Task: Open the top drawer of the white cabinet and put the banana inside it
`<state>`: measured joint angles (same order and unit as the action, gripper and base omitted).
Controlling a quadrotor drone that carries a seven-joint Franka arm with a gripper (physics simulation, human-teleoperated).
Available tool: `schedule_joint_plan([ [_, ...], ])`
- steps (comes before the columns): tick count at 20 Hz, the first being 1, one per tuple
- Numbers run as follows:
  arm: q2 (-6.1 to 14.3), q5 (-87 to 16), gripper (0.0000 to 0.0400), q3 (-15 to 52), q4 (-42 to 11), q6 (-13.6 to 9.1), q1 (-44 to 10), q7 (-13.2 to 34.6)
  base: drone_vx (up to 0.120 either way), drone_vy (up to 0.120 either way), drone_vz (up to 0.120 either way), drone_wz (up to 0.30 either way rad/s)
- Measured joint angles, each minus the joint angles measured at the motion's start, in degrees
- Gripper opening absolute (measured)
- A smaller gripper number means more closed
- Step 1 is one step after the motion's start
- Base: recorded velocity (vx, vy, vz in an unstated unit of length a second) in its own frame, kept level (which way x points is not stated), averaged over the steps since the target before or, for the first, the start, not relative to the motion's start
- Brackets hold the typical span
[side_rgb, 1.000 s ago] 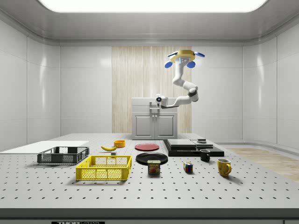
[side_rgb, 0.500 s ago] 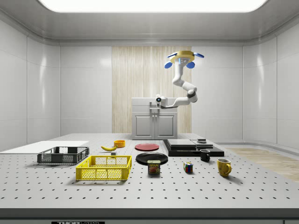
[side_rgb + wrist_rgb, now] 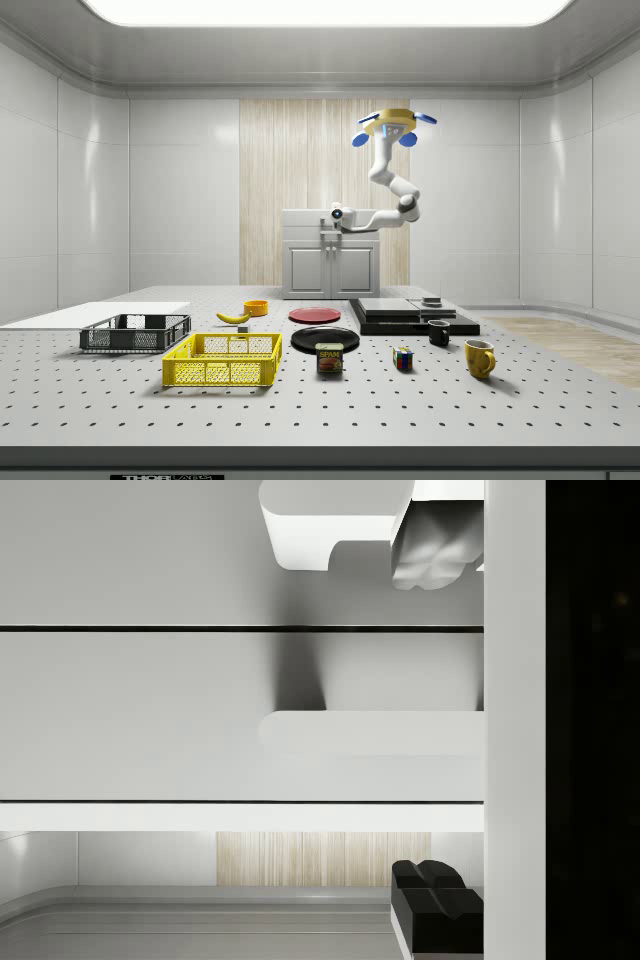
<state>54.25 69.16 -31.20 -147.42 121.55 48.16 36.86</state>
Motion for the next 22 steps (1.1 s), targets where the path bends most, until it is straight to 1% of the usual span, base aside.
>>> schedule_joint_plan([
  [11,-5.1,6.9,0.0400,4.1,1.6,2.8,1.8,-3.4,0.000,0.000,0.000,0.000],
  [17,-7.1,9.6,0.0400,6.0,2.2,3.1,1.5,-4.6,0.000,0.000,0.000,0.000],
  [22,-8.1,11.0,0.0400,7.2,2.5,2.7,0.6,-5.2,0.000,0.000,0.000,0.000],
])
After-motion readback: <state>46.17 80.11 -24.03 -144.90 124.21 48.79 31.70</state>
